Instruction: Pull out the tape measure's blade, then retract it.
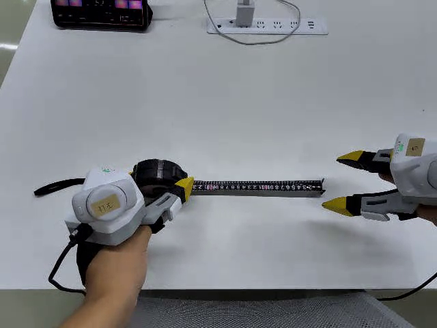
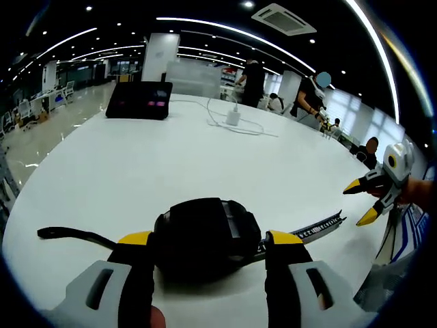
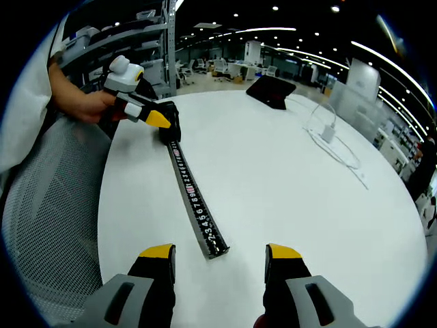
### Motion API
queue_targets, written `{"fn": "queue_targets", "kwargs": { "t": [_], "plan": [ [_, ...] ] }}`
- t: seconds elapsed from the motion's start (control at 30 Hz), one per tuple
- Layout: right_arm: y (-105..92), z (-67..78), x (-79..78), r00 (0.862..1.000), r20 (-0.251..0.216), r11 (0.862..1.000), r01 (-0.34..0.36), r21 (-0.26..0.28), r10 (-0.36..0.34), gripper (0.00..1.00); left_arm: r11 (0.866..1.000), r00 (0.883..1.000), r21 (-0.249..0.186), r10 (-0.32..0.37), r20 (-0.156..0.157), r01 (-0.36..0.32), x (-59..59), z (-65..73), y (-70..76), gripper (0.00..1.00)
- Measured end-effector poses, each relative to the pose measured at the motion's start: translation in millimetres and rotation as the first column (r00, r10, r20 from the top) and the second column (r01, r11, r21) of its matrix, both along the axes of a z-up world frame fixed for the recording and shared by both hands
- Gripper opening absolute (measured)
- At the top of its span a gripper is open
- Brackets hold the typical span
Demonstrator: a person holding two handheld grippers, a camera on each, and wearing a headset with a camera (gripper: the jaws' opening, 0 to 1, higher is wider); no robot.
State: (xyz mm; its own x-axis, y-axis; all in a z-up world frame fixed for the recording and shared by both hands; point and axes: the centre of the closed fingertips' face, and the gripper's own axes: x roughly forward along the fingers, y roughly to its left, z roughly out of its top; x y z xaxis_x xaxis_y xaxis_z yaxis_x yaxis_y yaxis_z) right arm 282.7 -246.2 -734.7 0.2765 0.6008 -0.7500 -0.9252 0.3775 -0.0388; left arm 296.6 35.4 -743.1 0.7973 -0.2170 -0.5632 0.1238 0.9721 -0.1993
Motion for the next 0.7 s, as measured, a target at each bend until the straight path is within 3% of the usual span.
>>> {"fn": "queue_targets", "kwargs": {
  "t": [0.47, 0.7],
  "plan": [
    [2.5, -8.9, 3.8, 0.997, -0.022, 0.996, -0.071, -0.050, 0.070, 0.45, 1.000, 1.000, -0.019, 0.024, -0.006, -0.024, 1.4, -2.1, 1.7, 0.59],
    [4.9, -13.5, 4.6, 0.990, -0.037, 0.985, -0.142, -0.095, 0.139, 0.34, 1.000, 1.000, -0.020, 0.020, -0.009, -0.020, 1.5, -2.6, 1.9, 0.59]
  ]
}}
